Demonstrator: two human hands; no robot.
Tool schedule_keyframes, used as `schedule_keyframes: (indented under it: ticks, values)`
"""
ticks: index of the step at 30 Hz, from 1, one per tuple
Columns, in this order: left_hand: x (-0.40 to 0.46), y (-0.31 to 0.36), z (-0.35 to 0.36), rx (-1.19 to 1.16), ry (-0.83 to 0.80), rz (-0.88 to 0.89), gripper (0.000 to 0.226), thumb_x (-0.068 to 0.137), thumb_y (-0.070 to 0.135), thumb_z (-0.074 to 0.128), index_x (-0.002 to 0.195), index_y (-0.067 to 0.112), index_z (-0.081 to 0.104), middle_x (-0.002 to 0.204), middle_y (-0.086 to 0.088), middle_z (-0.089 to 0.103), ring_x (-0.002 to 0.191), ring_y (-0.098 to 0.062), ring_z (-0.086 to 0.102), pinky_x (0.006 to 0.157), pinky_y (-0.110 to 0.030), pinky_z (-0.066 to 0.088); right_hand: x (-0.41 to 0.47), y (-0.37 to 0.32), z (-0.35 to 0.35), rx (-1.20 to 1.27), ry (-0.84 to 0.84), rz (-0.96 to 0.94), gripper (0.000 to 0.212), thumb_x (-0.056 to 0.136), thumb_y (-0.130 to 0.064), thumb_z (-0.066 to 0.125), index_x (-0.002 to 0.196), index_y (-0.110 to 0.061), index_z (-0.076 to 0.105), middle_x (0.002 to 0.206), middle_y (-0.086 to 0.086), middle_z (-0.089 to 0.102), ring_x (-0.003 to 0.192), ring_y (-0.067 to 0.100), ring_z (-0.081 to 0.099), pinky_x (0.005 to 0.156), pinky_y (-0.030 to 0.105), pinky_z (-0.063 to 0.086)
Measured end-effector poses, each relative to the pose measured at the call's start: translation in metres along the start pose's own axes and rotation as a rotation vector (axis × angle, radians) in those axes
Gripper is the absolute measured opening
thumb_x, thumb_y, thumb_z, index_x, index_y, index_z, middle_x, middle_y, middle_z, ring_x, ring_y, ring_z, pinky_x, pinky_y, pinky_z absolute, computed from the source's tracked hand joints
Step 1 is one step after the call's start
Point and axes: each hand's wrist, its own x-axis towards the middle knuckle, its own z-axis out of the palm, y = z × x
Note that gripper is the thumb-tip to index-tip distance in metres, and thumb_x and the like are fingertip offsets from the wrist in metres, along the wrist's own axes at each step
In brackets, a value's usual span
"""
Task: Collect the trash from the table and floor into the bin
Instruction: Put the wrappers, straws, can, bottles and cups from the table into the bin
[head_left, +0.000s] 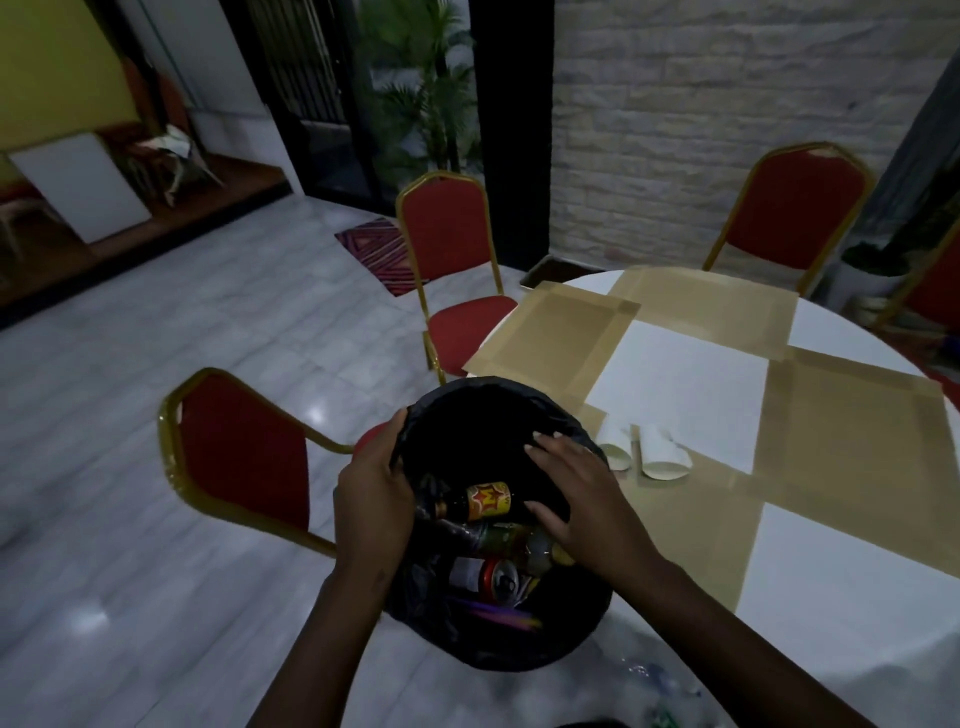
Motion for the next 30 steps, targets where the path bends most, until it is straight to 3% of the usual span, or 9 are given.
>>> schedule_keyframes:
  ticks: [2, 6, 13, 17, 20, 25, 30]
  values:
    - [-0.001, -0.016, -0.003, 0.008, -0.006, -0.014, 0.055, 0.09, -0.003, 0.047, 0.134, 0.03, 0.051, 0.111, -0.001, 0.069, 0.095, -0.017, 0.065, 0.082, -0.026, 0.051, -0.003, -0.001, 0.018, -0.01, -0.014, 0.018, 0.058, 0.086, -0.04, 0.06, 0.139, -0.022, 0.043, 0.146, -0.002, 0.04, 0.137, 0.018, 0.031, 0.107, 0.047, 0.033]
    - [-0.001, -0.047, -0.006, 0.038, -0.031, -0.078, 0.058, 0.088, -0.007, 0.045, 0.137, 0.026, 0.05, 0.093, -0.004, 0.069, 0.079, -0.018, 0.064, 0.069, -0.022, 0.043, -0.014, 0.003, 0.044, -0.041, -0.008, 0.092, 0.063, 0.081, -0.035, 0.064, 0.138, -0.019, 0.043, 0.145, 0.002, 0.043, 0.134, 0.023, 0.037, 0.104, 0.045, 0.037]
    - [0.01, -0.079, 0.001, 0.072, -0.062, -0.116, 0.059, 0.089, -0.005, 0.045, 0.138, 0.028, 0.048, 0.083, -0.001, 0.067, 0.068, -0.017, 0.061, 0.061, -0.025, 0.046, -0.038, 0.034, 0.071, -0.093, 0.025, 0.309, 0.059, 0.082, -0.021, 0.064, 0.136, -0.013, 0.043, 0.141, 0.01, 0.046, 0.13, 0.031, 0.041, 0.103, 0.049, 0.037]
    - [0.022, -0.082, 0.007, 0.07, -0.065, -0.137, 0.058, 0.091, -0.005, 0.044, 0.139, 0.027, 0.047, 0.08, 0.001, 0.065, 0.064, -0.013, 0.057, 0.056, -0.02, 0.042, -0.034, 0.065, 0.075, -0.171, -0.043, 0.408, 0.071, 0.072, -0.011, 0.076, 0.136, -0.01, 0.045, 0.14, 0.013, 0.047, 0.128, 0.035, 0.044, 0.099, 0.052, 0.041]
    - [0.032, -0.078, 0.014, 0.084, -0.068, -0.149, 0.058, 0.091, -0.006, 0.043, 0.139, 0.025, 0.047, 0.079, -0.001, 0.063, 0.065, -0.018, 0.057, 0.059, -0.024, 0.04, -0.022, 0.089, 0.075, -0.223, -0.128, 0.45, 0.074, 0.071, -0.01, 0.076, 0.137, -0.011, 0.043, 0.142, 0.013, 0.045, 0.13, 0.035, 0.041, 0.099, 0.053, 0.041]
    - [0.054, -0.076, 0.029, 0.126, -0.077, -0.137, 0.054, 0.093, 0.001, 0.043, 0.14, 0.026, 0.045, 0.096, -0.004, 0.069, 0.08, -0.02, 0.062, 0.07, -0.027, 0.044, -0.004, 0.134, 0.088, -0.307, -0.31, 0.444, 0.077, 0.066, -0.003, 0.074, 0.136, -0.016, 0.045, 0.142, 0.014, 0.045, 0.127, 0.038, 0.042, 0.097, 0.054, 0.041]
    - [0.075, -0.076, 0.045, 0.149, -0.074, -0.111, 0.056, 0.09, -0.002, 0.044, 0.139, 0.024, 0.048, 0.109, -0.01, 0.069, 0.092, -0.024, 0.064, 0.08, -0.03, 0.05, 0.013, 0.167, 0.099, -0.398, -0.41, 0.444, 0.065, 0.067, 0.003, 0.067, 0.129, -0.013, 0.055, 0.149, 0.017, 0.035, 0.133, 0.041, 0.033, 0.102, 0.057, 0.034]
